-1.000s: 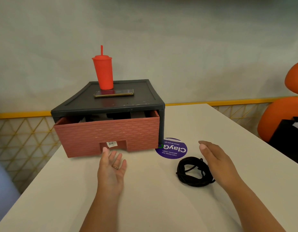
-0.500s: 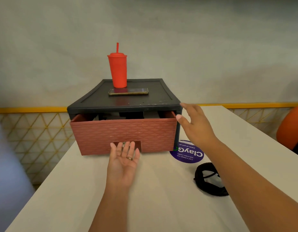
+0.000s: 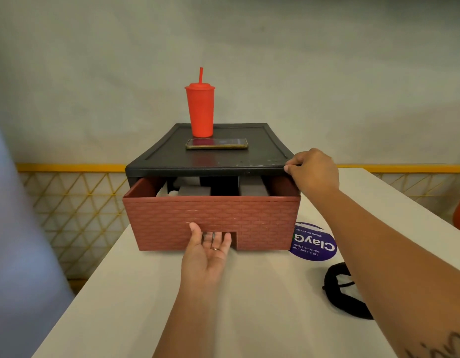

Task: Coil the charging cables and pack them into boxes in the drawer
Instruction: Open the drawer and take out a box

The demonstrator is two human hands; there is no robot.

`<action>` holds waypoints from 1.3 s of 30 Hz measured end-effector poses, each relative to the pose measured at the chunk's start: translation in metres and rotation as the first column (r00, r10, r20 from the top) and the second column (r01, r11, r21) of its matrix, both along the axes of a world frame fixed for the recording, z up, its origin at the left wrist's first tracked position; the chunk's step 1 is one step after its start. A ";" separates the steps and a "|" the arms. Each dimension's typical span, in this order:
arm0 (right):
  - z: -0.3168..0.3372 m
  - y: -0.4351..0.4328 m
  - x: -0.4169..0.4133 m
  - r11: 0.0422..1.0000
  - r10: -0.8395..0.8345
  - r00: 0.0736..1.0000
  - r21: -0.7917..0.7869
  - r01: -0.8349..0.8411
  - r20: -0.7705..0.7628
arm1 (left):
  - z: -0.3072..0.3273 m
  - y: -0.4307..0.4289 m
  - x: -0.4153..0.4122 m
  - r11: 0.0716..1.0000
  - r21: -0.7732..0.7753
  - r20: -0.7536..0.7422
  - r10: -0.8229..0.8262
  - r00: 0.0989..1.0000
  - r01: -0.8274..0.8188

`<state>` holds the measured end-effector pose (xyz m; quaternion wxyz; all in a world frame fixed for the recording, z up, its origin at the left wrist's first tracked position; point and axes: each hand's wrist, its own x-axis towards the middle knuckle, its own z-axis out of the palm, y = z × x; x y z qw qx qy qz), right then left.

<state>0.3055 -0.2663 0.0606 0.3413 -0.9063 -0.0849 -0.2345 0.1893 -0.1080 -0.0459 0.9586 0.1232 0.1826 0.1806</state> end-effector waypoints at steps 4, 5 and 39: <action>0.005 -0.001 -0.001 1.000 0.010 0.999 -0.023 -0.011 -0.042 | 0.002 -0.008 -0.027 1.000 -0.008 0.006 0.006 1.000 -0.006; 0.007 -0.001 -0.001 1.000 0.010 0.998 -0.029 -0.012 -0.056 | 0.002 -0.010 -0.035 1.000 -0.007 0.008 0.005 1.000 -0.005; -0.031 0.144 -0.049 0.758 0.308 0.528 -0.132 -0.639 -0.791 | 0.050 0.066 -0.149 -0.196 0.946 -0.090 0.610 0.788 0.259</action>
